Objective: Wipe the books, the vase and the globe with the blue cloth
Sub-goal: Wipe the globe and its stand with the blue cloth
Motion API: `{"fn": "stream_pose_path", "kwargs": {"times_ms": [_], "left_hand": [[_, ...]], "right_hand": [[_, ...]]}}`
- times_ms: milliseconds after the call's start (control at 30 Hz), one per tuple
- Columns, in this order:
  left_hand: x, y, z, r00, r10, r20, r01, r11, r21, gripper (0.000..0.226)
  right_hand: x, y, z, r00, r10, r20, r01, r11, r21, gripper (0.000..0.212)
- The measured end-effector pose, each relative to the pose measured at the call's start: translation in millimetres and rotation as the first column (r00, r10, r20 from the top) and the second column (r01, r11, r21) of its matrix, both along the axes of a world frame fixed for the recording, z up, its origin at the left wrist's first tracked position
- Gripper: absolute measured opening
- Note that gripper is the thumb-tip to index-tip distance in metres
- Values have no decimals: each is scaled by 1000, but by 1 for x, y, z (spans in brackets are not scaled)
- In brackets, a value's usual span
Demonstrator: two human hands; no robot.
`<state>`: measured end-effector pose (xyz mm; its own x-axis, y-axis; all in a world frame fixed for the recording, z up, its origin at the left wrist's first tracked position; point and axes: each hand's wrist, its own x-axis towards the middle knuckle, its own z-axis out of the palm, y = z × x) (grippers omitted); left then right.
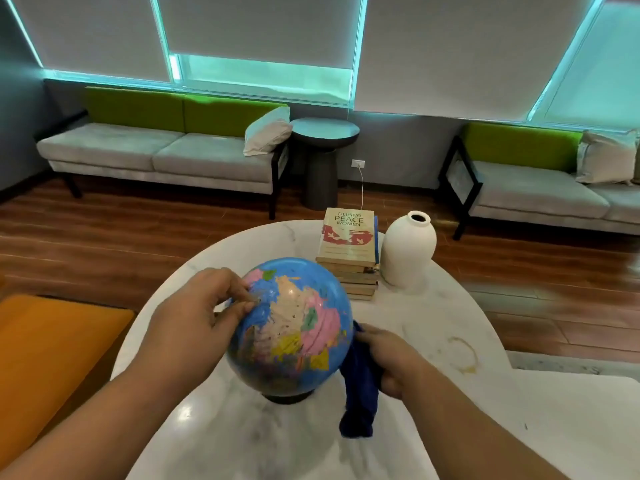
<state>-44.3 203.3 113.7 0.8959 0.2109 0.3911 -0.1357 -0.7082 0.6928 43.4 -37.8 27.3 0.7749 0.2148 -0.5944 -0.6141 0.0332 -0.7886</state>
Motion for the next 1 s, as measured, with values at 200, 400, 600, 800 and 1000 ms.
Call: {"fn": "stream_pose_path", "kwargs": {"times_ms": [200,400,600,800,1000], "left_hand": [[2,3,7,999,23,30,-28,984,177,24],[10,3,0,993,-83,-84,68,984,-164,30],[8,0,-2,994,75,-85,-83,991,-105,22],[1,-13,7,972,220,-78,-219,975,18,19],[-4,-20,13,965,247,-86,-236,965,114,17]], "right_hand": [[-13,-6,-9,990,-140,-12,141,988,61,15],[-11,10,19,965,-219,145,191,964,183,12],[-32,30,14,905,-287,316,281,958,64,11],[-56,51,24,404,-127,906,361,932,-30,30],[-69,57,31,-112,442,890,234,882,-408,24]]}}
